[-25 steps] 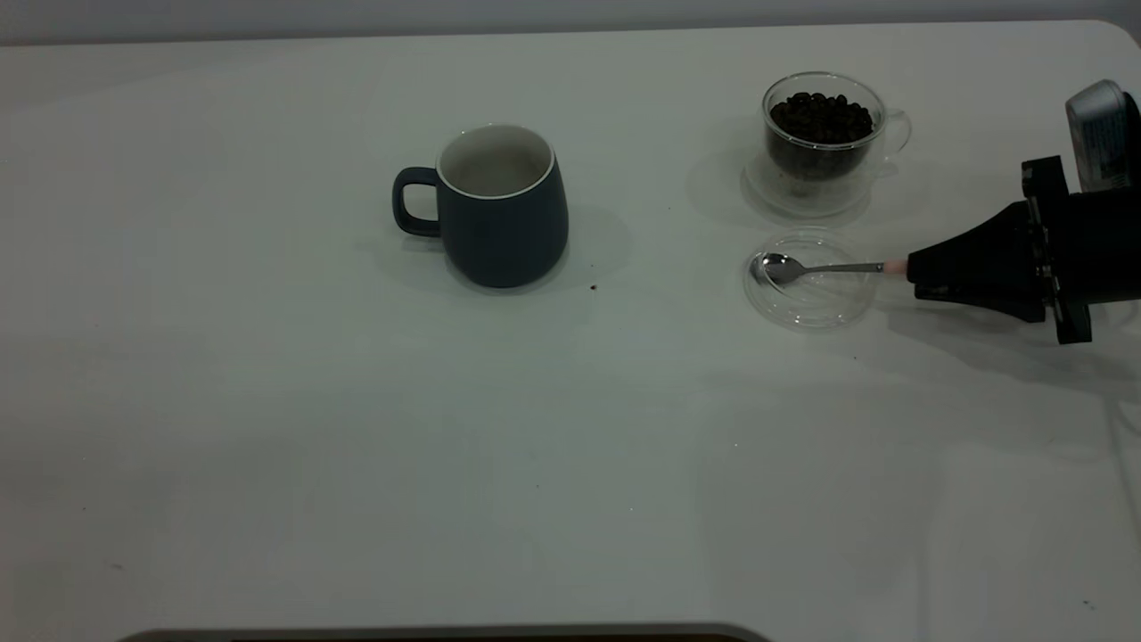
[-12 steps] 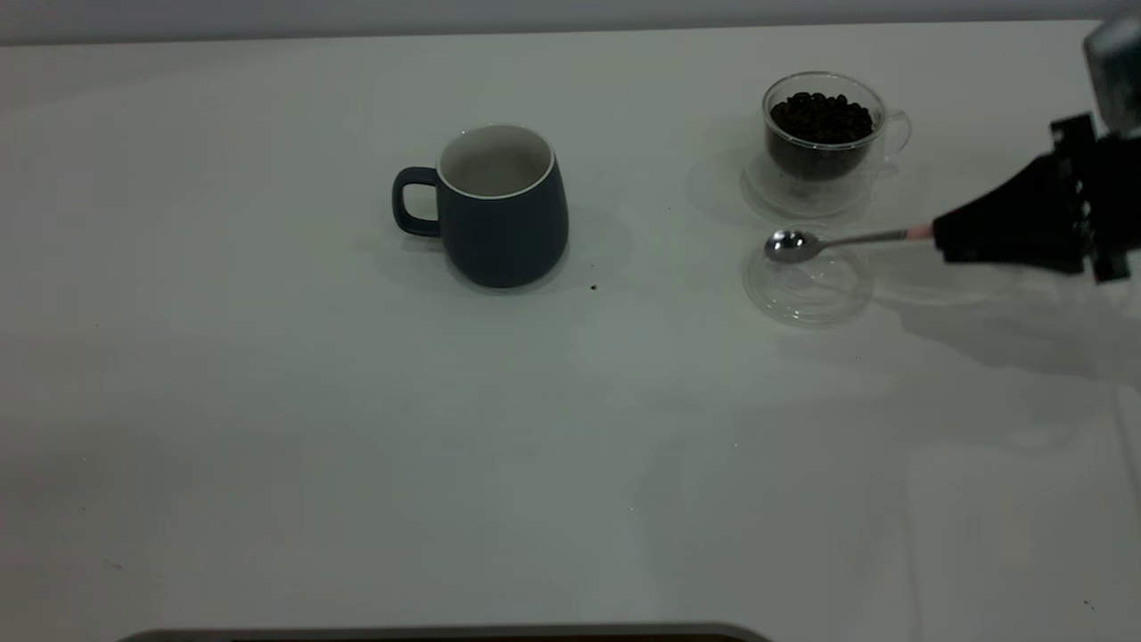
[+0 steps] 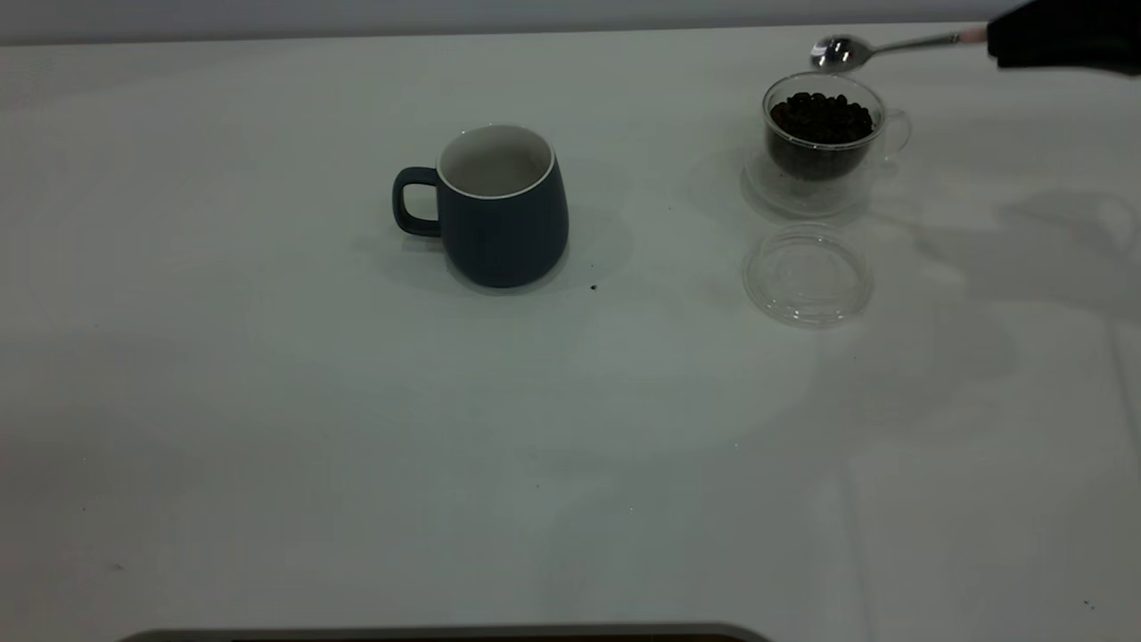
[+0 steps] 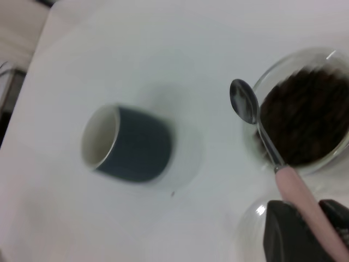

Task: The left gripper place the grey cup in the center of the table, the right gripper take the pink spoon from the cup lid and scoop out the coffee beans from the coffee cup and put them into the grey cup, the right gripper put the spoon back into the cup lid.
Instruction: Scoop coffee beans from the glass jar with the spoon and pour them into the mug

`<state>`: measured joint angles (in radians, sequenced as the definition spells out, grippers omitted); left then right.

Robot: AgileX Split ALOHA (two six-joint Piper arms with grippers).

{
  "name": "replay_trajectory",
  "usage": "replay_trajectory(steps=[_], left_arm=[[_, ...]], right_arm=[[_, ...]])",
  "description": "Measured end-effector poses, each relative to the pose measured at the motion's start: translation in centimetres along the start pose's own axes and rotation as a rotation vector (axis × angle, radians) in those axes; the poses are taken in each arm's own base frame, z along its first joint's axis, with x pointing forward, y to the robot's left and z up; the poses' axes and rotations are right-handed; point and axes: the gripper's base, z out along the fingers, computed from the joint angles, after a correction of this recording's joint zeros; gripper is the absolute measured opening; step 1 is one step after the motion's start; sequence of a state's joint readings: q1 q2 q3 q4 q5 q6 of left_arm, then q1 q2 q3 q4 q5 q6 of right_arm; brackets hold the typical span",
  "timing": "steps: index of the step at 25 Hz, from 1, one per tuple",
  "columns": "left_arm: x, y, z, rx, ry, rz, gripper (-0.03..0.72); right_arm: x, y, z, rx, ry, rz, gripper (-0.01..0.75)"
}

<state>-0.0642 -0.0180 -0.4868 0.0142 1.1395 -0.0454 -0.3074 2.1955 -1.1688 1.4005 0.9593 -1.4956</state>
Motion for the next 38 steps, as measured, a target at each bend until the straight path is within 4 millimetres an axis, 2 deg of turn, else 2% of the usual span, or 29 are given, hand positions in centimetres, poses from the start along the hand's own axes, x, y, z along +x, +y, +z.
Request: replay_trajectory(steps=[3,7,18,24,33,38], left_arm=[[0.0,0.0,0.0,0.0,0.0,0.001,0.569],[0.0,0.0,0.0,0.0,0.0,0.002,0.569],[0.0,0.0,0.0,0.0,0.0,0.002,0.569],[0.0,0.0,0.0,0.0,0.0,0.001,0.569],[0.0,0.0,0.0,0.0,0.0,0.0,0.569],[0.0,0.0,0.0,0.0,0.0,-0.001,0.569]], right_arm=[[-1.1,-1.5,0.5,0.056,-0.017,0.067,0.1],[-0.5,-3.3,1.8,0.089,0.004,0.142,0.1],[1.7,-3.3,5.9,0.07,0.088,0.181,0.1],[1.6,-3.5,5.8,0.072,0.081,0.229,0.1],[1.6,-4.6,4.4,0.065,0.056,0.306,0.1],[1.6,-4.3,4.5,0.052,0.061,0.305,0.1]])
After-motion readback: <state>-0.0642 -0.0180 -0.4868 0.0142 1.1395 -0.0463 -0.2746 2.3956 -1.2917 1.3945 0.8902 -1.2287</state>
